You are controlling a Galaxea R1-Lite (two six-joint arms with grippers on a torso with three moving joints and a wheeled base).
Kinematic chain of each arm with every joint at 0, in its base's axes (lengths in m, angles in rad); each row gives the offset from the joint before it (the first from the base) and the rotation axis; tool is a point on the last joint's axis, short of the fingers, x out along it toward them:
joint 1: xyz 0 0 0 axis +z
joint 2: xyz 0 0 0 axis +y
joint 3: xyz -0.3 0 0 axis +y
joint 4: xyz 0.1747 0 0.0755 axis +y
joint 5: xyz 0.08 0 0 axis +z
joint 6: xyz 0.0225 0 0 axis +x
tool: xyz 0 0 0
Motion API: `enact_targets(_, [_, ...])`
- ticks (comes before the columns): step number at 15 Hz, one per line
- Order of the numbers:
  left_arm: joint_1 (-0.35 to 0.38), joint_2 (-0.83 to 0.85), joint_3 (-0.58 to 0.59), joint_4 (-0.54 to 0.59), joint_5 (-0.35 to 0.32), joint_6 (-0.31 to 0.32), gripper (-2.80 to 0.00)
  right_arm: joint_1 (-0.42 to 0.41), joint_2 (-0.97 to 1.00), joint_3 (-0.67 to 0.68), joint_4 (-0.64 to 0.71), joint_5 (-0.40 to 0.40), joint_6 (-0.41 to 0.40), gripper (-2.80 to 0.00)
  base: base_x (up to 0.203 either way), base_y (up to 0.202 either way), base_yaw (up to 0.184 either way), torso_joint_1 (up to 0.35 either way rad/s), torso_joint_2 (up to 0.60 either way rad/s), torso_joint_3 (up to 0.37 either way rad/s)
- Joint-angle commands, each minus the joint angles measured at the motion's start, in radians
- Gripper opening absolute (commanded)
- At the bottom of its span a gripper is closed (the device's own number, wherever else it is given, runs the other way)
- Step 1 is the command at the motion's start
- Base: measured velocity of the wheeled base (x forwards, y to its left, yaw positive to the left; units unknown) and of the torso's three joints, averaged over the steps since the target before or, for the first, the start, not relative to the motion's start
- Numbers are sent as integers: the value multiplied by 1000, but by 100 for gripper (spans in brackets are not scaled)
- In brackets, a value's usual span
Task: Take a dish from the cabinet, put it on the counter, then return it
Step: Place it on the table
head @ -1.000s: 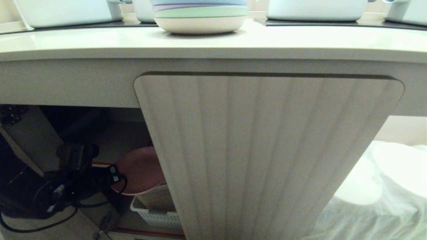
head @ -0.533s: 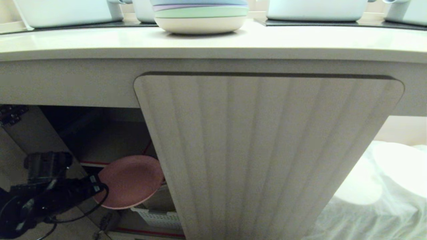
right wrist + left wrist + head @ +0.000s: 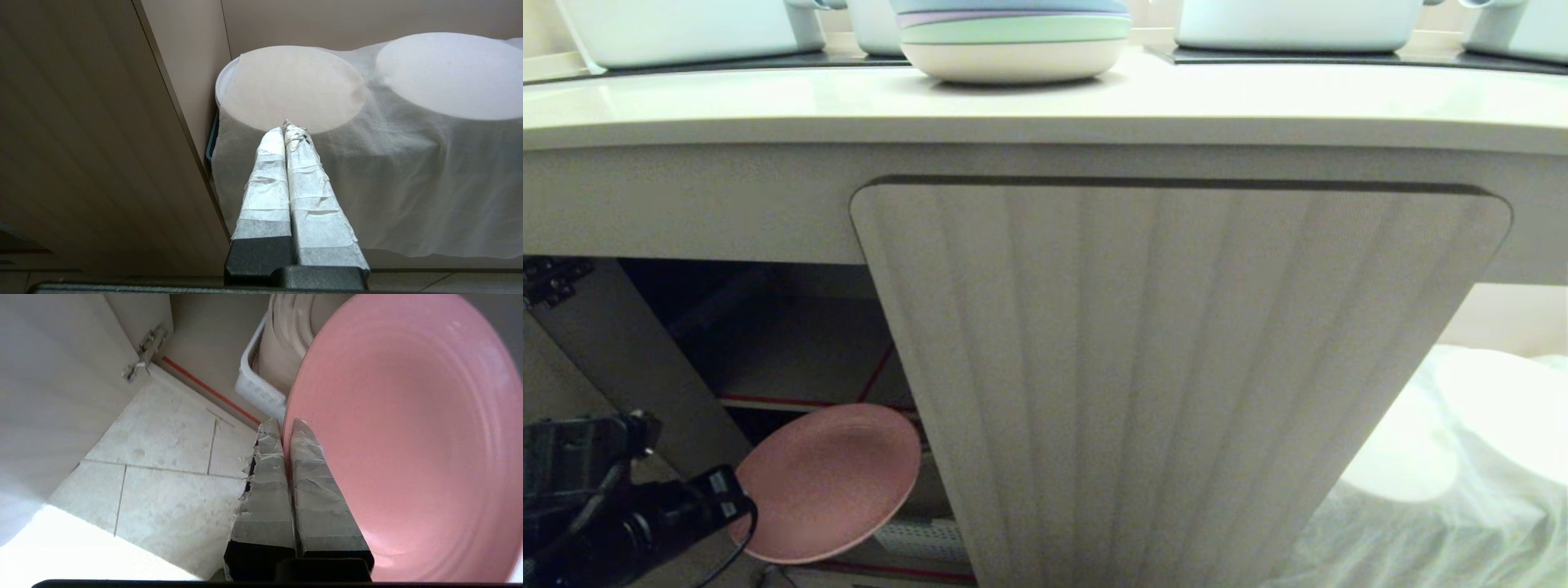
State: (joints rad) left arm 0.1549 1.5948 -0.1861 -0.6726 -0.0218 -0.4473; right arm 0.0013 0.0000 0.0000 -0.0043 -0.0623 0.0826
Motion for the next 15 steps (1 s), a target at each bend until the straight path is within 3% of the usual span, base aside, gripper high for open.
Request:
enact_targets(1, [-13, -87, 59, 1, -17, -2, -280, 0, 0, 0, 0, -1, 0, -280, 0, 0, 0, 0, 0, 0])
enact_targets(5, [-18, -157, 111, 7, -25, 8, -280, 0, 0, 0, 0, -1, 0, -280, 0, 0, 0, 0, 0, 0])
enact_targets(9, [-79, -241, 180, 17, -24, 22, -280, 0, 0, 0, 0, -1, 0, -280, 0, 0, 0, 0, 0, 0])
enact_targets(15, [-163, -358, 183, 156, -27, 22, -280, 0, 0, 0, 0, -1, 0, -280, 0, 0, 0, 0, 0, 0])
